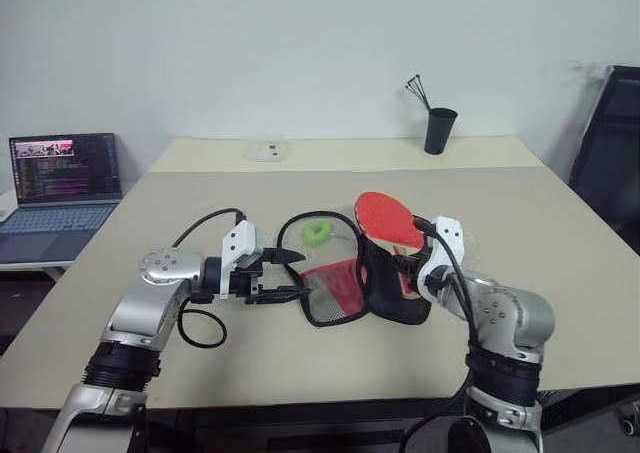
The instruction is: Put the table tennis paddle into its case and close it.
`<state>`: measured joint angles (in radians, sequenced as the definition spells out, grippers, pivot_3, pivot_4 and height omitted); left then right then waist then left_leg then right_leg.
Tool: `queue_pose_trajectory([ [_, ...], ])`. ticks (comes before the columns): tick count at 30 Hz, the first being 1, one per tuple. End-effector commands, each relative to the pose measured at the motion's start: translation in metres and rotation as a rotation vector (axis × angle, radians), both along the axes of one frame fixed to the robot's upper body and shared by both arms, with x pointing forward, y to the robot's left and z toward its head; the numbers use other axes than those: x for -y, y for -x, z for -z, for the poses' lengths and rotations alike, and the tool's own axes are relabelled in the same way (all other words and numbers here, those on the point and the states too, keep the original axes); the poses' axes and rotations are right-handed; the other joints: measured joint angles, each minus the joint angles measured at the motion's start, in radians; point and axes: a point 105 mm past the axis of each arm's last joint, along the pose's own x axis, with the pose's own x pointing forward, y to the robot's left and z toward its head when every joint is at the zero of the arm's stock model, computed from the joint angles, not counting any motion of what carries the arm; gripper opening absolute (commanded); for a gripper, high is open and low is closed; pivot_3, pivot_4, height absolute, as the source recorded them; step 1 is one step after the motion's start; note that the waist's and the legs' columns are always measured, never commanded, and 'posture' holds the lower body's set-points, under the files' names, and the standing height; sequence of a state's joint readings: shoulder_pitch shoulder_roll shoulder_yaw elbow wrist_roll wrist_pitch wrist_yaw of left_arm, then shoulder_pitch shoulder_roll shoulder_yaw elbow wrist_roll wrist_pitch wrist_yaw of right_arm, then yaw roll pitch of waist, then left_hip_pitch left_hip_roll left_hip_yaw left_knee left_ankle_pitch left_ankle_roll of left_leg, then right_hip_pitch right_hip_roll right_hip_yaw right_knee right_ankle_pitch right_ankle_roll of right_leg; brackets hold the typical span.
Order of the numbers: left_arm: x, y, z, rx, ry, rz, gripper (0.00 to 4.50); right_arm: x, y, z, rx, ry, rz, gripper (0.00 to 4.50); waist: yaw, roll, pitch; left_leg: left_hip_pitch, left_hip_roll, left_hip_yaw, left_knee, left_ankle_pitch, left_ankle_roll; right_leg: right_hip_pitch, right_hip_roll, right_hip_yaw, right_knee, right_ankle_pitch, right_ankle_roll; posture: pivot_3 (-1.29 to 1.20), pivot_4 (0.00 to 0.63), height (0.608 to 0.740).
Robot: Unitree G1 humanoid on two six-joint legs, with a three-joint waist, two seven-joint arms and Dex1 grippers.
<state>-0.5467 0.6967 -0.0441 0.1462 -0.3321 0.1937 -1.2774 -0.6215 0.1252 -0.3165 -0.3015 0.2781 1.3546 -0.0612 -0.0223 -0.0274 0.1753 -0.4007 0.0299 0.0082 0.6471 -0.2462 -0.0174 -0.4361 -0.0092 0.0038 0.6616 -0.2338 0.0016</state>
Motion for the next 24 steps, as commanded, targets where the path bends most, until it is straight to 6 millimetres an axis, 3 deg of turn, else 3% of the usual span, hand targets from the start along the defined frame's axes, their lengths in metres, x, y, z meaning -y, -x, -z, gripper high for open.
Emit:
queue_pose_trajectory([
  [1, 0.002, 0.004, -0.015, 0.058, 0.013, 0.009, 3.42, 0.007, -0.005, -0.005, 0.054, 0.016, 0.067, 1.07, -0.002, 0.000, 0.000, 0.000, -0.001, 0.000, 0.000, 0.000, 0.000, 0.000, -0.001, 0.001, 0.000, 0.000, 0.000, 0.00, 0.150, 0.740],
  [6, 0.001, 0.006, -0.014, 0.056, 0.006, -0.002, 3.42, 0.014, -0.006, 0.006, 0.033, 0.052, 0.106, 1.07, -0.010, 0.000, 0.000, 0.000, -0.001, 0.002, 0.000, 0.000, 0.000, -0.001, 0.000, 0.004, 0.000, 0.000, 0.001, 0.00, 0.150, 0.740],
  [24, 0.003, 0.007, -0.014, 0.054, 0.003, -0.008, 3.42, -0.006, 0.000, 0.017, -0.021, 0.019, 0.079, 1.07, -0.010, 0.000, 0.000, 0.001, -0.001, 0.001, -0.001, 0.000, 0.000, -0.002, 0.005, 0.003, 0.001, 0.000, 0.002, 0.00, 0.150, 0.740],
])
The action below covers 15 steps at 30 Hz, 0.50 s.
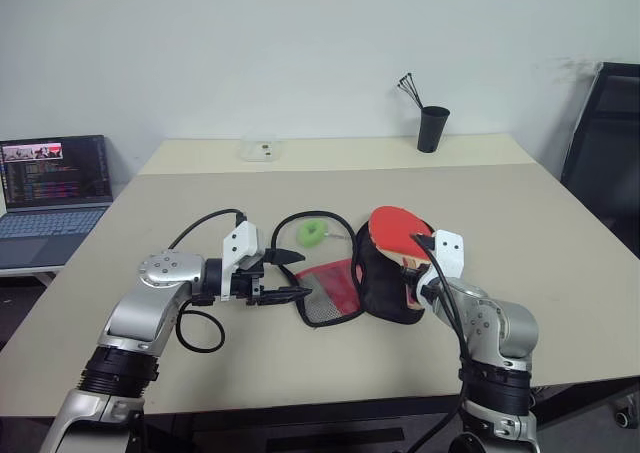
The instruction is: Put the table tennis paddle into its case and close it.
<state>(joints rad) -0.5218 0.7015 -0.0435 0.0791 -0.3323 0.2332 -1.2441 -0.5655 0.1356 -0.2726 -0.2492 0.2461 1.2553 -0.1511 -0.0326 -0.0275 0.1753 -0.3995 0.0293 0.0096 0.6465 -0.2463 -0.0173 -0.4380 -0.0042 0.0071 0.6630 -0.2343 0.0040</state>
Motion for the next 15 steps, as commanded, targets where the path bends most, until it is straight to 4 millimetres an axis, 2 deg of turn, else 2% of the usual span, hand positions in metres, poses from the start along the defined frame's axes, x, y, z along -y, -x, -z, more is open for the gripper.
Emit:
queue_pose_trajectory([
  [1, -0.001, 0.003, -0.013, 0.051, 0.008, 0.005, 3.42, -0.014, 0.002, -0.005, 0.019, -0.045, -0.019, 1.07, 0.000, 0.000, 0.000, 0.000, 0.000, 0.000, 0.000, 0.000, 0.000, 0.000, 0.000, 0.000, 0.000, 0.000, 0.000, 0.00, 0.150, 0.740],
  [2, -0.001, 0.002, -0.013, 0.051, 0.007, 0.005, 3.42, -0.015, 0.002, -0.005, 0.021, -0.047, -0.021, 1.78, 0.000, 0.000, 0.000, 0.000, 0.000, 0.000, 0.000, 0.000, 0.000, 0.000, 0.000, 0.000, 0.000, 0.000, 0.000, 0.00, 0.150, 0.740],
  [4, -0.001, 0.002, -0.012, 0.051, 0.006, 0.004, 3.42, -0.019, 0.004, -0.007, 0.026, -0.048, -0.031, 2.24, 0.000, 0.000, 0.000, 0.000, 0.000, 0.000, 0.000, 0.000, 0.000, 0.000, 0.000, 0.000, 0.000, 0.000, 0.000, 0.00, 0.150, 0.740],
  [9, -0.001, 0.002, -0.012, 0.051, 0.004, 0.002, 3.42, -0.024, 0.008, -0.010, 0.035, -0.038, -0.084, 3.88, 0.000, 0.000, 0.000, 0.000, 0.000, 0.000, 0.000, 0.000, 0.000, 0.000, 0.000, 0.000, 0.000, 0.000, 0.000, 0.00, 0.150, 0.740],
  [15, -0.002, 0.001, -0.011, 0.050, 0.004, -0.001, 3.42, -0.024, 0.013, -0.013, 0.046, -0.033, -0.127, 3.88, 0.000, 0.000, 0.000, 0.000, 0.000, 0.000, 0.000, 0.000, 0.000, 0.000, 0.000, 0.000, 0.000, 0.000, 0.000, 0.00, 0.150, 0.740],
])
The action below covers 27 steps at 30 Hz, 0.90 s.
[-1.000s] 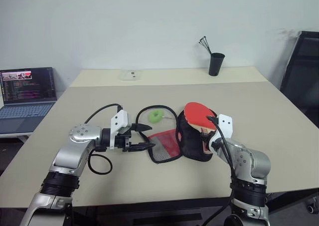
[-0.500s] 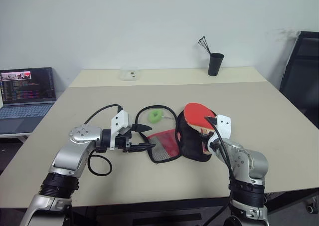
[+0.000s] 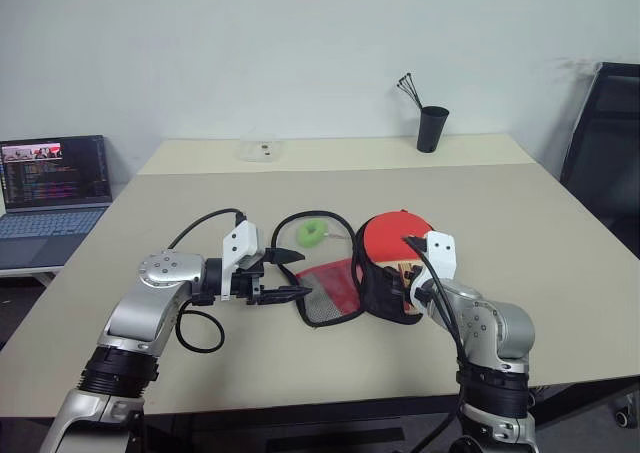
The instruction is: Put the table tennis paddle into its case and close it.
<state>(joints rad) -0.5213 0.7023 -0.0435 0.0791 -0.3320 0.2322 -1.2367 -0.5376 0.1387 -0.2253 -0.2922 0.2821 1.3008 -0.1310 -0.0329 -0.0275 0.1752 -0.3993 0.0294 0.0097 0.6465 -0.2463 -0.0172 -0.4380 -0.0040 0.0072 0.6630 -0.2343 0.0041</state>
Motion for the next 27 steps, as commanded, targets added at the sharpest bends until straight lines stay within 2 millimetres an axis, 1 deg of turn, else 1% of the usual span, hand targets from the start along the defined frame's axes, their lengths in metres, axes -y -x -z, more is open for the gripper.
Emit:
queue_pose_trajectory([
  [1, -0.002, 0.002, -0.011, 0.047, 0.003, 0.005, 3.42, -0.009, 0.005, -0.014, 0.052, -0.029, -0.051, 3.88, 0.000, 0.000, 0.000, 0.000, 0.000, 0.000, 0.000, 0.000, 0.000, 0.000, 0.000, 0.000, 0.000, 0.000, 0.000, 0.00, 0.150, 0.740],
  [13, -0.003, 0.002, -0.009, 0.044, 0.004, 0.000, 3.42, -0.017, 0.015, -0.013, 0.030, -0.046, -0.098, 3.88, 0.000, 0.000, 0.000, 0.000, 0.000, 0.000, 0.000, 0.000, 0.000, 0.000, 0.000, 0.000, 0.000, 0.000, 0.000, 0.00, 0.150, 0.740],
  [17, -0.002, 0.002, -0.008, 0.043, 0.005, -0.002, 3.42, -0.015, 0.018, 0.002, 0.000, -0.013, -0.107, 3.88, 0.000, 0.000, 0.000, 0.000, 0.000, 0.000, 0.000, 0.000, 0.000, 0.000, 0.000, 0.000, 0.000, 0.000, 0.000, 0.00, 0.150, 0.740],
  [21, -0.003, 0.002, -0.008, 0.043, 0.005, -0.004, 3.42, -0.015, 0.020, 0.010, -0.006, 0.019, -0.116, 3.88, 0.000, -0.001, -0.001, 0.000, 0.000, 0.000, 0.000, 0.000, 0.000, 0.000, 0.000, 0.000, 0.000, 0.000, 0.000, 0.00, 0.150, 0.740],
  [24, -0.003, 0.003, -0.007, 0.042, 0.003, -0.005, 3.42, -0.014, 0.020, 0.014, -0.005, 0.043, -0.117, 3.31, 0.000, -0.001, -0.001, 0.001, 0.000, 0.000, 0.000, 0.000, 0.000, 0.000, 0.000, 0.000, 0.000, 0.000, 0.000, 0.00, 0.150, 0.740],
  [27, -0.004, 0.003, -0.007, 0.042, 0.002, -0.008, 3.42, -0.013, 0.020, 0.014, 0.004, 0.059, -0.123, 2.28, -0.001, -0.001, -0.001, 0.001, 0.000, 0.000, 0.000, 0.000, 0.000, 0.000, 0.000, 0.000, 0.000, 0.000, 0.000, 0.00, 0.150, 0.740],
])
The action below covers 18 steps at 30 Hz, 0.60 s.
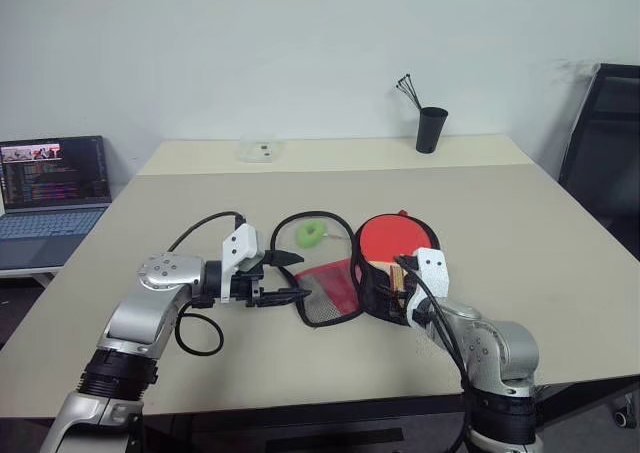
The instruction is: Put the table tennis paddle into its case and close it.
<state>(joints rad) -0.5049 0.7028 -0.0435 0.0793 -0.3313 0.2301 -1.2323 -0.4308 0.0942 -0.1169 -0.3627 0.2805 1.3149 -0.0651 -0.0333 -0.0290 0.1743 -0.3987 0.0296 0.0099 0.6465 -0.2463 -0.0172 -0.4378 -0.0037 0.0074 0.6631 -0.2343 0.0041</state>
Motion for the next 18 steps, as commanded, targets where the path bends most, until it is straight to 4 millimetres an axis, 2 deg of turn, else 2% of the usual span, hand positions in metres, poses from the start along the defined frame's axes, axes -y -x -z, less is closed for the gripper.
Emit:
queue_pose_trajectory([
  [1, -0.003, 0.002, -0.011, 0.054, 0.001, -0.002, 3.42, -0.006, 0.002, -0.002, 0.020, 0.006, -0.033, 1.98, 0.000, 0.000, 0.000, 0.000, 0.000, 0.000, 0.000, 0.000, 0.000, 0.000, 0.000, 0.000, 0.000, 0.000, 0.000, 0.00, 0.150, 0.740],
  [3, -0.005, 0.002, -0.011, 0.053, -0.002, -0.010, 3.42, -0.006, 0.003, -0.005, 0.028, 0.005, -0.043, 1.98, -0.001, 0.000, 0.000, 0.000, 0.000, 0.000, 0.000, 0.000, 0.000, 0.000, 0.000, 0.000, 0.000, 0.000, 0.000, 0.00, 0.150, 0.740],
  [6, -0.012, -0.001, -0.009, 0.061, -0.006, -0.054, 3.42, -0.004, 0.009, -0.024, 0.084, 0.007, -0.099, 1.98, -0.001, 0.000, 0.000, 0.000, 0.000, 0.000, 0.000, 0.000, 0.000, 0.000, 0.000, 0.000, 0.000, 0.000, 0.000, 0.00, 0.150, 0.740],
  [9, -0.020, -0.006, -0.006, 0.066, 0.006, -0.126, 3.42, -0.007, 0.025, -0.053, 0.180, 0.029, -0.285, 1.98, 0.001, 0.000, 0.000, -0.001, 0.000, 0.000, 0.000, 0.000, 0.000, -0.001, 0.000, 0.000, 0.000, 0.000, 0.000, 0.00, 0.150, 0.740],
  [11, -0.023, -0.008, -0.003, 0.068, 0.010, -0.153, 3.42, -0.005, 0.032, -0.063, 0.206, 0.037, -0.368, 1.98, 0.000, 0.000, 0.000, -0.001, 0.000, 0.000, 0.000, 0.000, 0.000, -0.001, -0.001, 0.000, -0.001, 0.000, 0.000, 0.00, 0.150, 0.740],
  [15, -0.028, -0.013, 0.002, 0.083, 0.006, -0.196, 3.42, 0.007, 0.032, -0.073, 0.224, 0.074, -0.396, 1.98, -0.001, 0.000, 0.000, 0.000, 0.000, 0.000, 0.000, 0.000, 0.000, 0.000, 0.001, 0.000, 0.000, 0.000, 0.000, 0.00, 0.150, 0.740],
  [18, -0.028, -0.015, 0.003, 0.093, 0.010, -0.204, 3.42, 0.007, 0.032, -0.074, 0.222, 0.075, -0.409, 1.98, 0.001, 0.000, 0.000, 0.000, 0.001, -0.001, 0.000, 0.000, 0.000, 0.000, 0.001, -0.001, 0.000, 0.000, 0.000, 0.00, 0.150, 0.740],
])
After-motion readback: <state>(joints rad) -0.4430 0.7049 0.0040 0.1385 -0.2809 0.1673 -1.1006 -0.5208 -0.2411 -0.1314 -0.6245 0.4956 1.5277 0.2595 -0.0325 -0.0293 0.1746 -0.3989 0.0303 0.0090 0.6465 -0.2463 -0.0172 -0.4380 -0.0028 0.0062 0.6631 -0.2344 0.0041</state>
